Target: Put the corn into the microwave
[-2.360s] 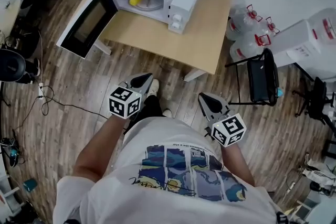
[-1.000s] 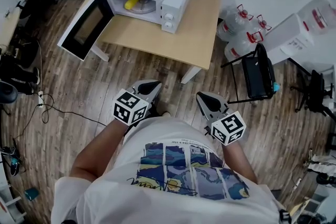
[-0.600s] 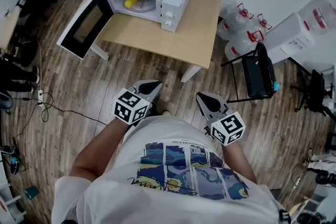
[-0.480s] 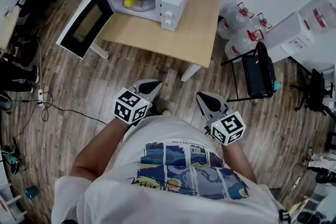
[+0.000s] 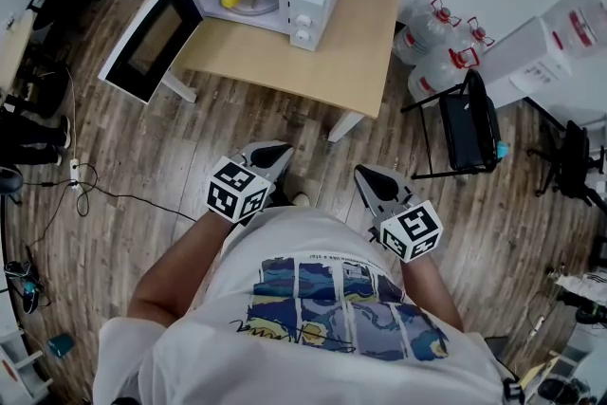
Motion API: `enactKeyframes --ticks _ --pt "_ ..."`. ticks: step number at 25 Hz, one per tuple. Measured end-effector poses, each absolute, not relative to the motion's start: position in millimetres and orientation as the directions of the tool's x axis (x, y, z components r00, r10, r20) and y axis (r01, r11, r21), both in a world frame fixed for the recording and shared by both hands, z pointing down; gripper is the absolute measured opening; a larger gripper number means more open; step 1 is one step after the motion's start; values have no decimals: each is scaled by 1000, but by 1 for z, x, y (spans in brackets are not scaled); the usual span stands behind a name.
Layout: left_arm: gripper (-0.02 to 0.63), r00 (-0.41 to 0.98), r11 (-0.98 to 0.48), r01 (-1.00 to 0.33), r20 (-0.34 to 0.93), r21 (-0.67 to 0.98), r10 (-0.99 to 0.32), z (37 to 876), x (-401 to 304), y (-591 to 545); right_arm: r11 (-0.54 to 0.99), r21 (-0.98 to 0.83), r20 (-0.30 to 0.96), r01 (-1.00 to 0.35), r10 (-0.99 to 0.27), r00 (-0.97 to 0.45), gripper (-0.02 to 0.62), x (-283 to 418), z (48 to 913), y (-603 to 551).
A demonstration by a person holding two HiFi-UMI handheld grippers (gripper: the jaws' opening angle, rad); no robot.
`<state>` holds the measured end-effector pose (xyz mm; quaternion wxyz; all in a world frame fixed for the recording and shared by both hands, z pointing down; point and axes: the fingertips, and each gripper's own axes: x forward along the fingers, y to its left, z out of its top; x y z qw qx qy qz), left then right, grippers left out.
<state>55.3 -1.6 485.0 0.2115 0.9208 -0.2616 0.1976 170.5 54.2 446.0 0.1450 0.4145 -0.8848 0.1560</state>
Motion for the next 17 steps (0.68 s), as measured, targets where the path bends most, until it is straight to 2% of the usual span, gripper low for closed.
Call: enactKeyframes --ticks 17 --pt "9 773 -767 -578 490 280 -404 494 57 -25 600 -154 396 -785 -691 -605 9 181 453 32"
